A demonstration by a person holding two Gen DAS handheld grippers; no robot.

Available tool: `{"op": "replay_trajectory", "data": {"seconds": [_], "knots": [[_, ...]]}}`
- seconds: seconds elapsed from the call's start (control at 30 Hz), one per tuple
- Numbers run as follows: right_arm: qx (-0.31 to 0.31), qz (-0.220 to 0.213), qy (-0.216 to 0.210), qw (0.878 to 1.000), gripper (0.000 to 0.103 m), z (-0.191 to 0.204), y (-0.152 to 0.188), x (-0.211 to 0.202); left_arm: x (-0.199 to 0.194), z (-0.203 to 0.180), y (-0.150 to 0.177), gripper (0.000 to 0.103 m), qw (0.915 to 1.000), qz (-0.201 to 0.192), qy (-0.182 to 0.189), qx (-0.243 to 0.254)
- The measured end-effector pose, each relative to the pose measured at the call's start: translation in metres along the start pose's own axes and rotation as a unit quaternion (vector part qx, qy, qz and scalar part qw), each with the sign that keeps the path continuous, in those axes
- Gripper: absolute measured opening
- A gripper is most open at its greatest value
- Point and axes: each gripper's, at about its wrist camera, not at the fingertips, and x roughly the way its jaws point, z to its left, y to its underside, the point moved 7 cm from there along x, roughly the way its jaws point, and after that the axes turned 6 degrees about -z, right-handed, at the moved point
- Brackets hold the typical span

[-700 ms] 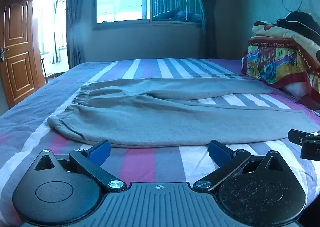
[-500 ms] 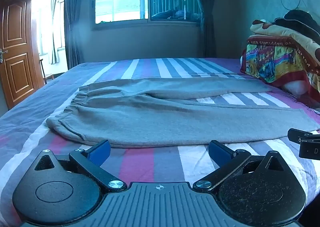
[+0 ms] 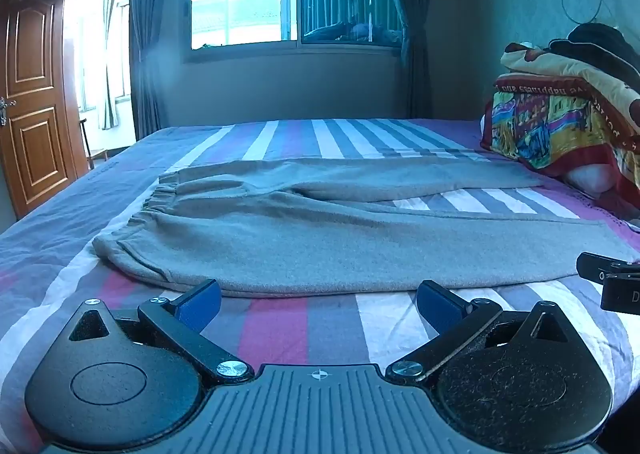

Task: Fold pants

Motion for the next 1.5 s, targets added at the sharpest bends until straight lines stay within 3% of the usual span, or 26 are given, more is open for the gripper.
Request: {"op": "replay_trajectory", "data": {"seconds": [1.5], "knots": [[0.004, -0.002, -0.002, 1.000, 0.103, -0.0009, -0.0024, -0.0007, -0.0074, -0.0024, -0.0046, 0.103, 0.9999, -0.011, 0.003, -0.001]]}}
